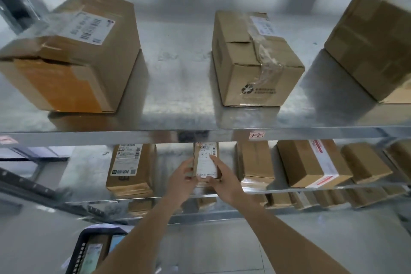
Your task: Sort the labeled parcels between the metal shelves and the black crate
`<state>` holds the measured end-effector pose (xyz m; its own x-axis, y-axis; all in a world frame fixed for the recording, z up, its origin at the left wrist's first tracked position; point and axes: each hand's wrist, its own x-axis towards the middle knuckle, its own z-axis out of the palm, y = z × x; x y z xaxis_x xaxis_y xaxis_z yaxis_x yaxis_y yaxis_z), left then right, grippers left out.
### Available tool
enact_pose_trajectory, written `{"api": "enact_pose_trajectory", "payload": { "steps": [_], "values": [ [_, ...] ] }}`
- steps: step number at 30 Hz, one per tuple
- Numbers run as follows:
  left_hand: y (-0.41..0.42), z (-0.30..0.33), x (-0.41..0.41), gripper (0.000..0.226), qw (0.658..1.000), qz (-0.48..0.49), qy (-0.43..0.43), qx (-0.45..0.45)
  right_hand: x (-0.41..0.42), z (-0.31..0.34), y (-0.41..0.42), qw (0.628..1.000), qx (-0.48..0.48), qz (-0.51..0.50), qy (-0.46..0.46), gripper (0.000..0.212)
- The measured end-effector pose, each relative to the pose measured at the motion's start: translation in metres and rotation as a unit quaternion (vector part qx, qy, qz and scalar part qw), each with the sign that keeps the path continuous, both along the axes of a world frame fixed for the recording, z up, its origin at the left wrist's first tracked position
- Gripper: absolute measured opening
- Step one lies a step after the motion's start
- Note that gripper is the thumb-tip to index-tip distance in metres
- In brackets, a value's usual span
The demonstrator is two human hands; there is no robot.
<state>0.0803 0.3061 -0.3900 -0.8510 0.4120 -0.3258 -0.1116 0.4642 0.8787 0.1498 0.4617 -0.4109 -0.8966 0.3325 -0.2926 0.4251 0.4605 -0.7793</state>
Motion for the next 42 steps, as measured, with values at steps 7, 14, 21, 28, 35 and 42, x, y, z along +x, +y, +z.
{"api": "enact_pose_trajectory", "payload": {
  "steps": [7,14,21,28,35,42],
  "values": [
    [0.009,0.021,0.006,0.048,0.996,0.003,0.07,-0.059,0.009,0.033,0.008,0.998,-0.057,0.0,0.013,0.062],
    [0.043,0.058,0.025,0.048,0.975,-0.003,0.191,-0.116,0.04,0.079,0.071,0.997,0.058,-0.015,0.047,0.058],
    [0.107,0.05,0.063,0.059,0.962,-0.054,0.223,-0.145,0.074,0.082,0.145,0.996,0.08,0.018,0.017,0.063],
    [0.155,0.016,0.079,0.062,0.978,-0.054,0.151,-0.132,0.079,0.046,0.169,0.999,0.013,0.037,-0.024,0.073],
    [0.169,-0.008,0.071,0.069,0.986,-0.083,0.09,-0.111,0.071,0.021,0.18,0.996,0.027,0.074,-0.031,0.081],
    [0.177,-0.01,0.07,0.077,0.994,-0.077,0.035,-0.074,0.066,0.02,0.179,0.996,-0.009,0.066,-0.051,0.093]
  ]
}}
